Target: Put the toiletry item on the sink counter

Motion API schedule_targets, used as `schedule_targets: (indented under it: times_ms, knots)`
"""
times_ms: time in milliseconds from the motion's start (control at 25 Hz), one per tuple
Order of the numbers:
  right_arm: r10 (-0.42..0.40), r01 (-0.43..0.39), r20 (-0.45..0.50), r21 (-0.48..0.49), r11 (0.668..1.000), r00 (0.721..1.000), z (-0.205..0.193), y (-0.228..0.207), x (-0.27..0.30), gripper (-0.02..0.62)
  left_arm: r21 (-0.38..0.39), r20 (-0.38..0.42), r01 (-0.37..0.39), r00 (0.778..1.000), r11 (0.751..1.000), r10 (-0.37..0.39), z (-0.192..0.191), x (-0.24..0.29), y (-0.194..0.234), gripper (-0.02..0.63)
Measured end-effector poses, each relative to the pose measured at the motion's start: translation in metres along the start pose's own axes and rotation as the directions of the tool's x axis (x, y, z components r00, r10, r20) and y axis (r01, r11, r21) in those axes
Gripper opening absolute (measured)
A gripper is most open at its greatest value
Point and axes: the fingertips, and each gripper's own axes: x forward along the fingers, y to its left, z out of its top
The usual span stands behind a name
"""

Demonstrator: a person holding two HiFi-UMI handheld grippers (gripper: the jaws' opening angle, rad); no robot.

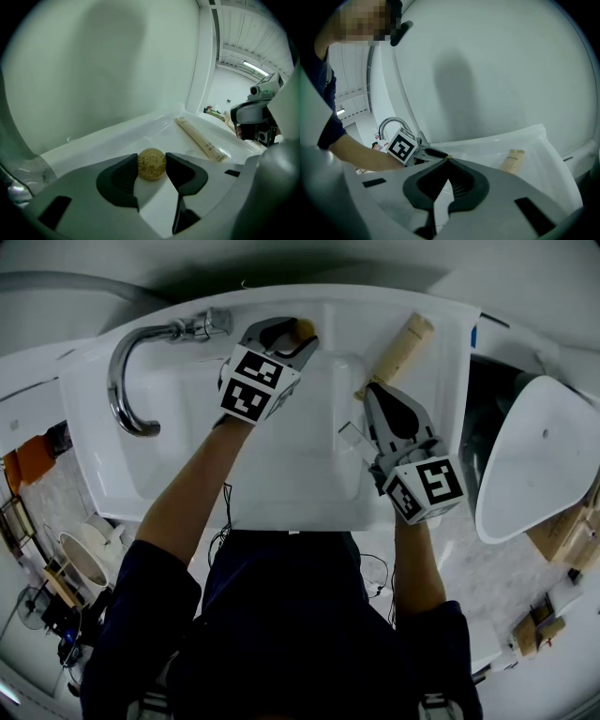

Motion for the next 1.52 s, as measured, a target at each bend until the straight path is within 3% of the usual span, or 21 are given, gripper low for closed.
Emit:
schedule_targets:
  times_ms: [520,1520]
  knots:
    - [-0.008,0.008,-0.006,0.002,1.000,1.000,-0.002,-0.005,-0.005,0.005,0.037,-0.016,-0.032,0.999,0.999,0.033,-0.002,0.005,-0.001,0.206]
    - [-0.032,0.032,-0.016,-0.006,0.999,0.999,-0.003,0.003,-0.015,0.005,0.033,-0.001,-0.036,0.999,0.999,0.036,0.001,0.004,-0.001,0.233]
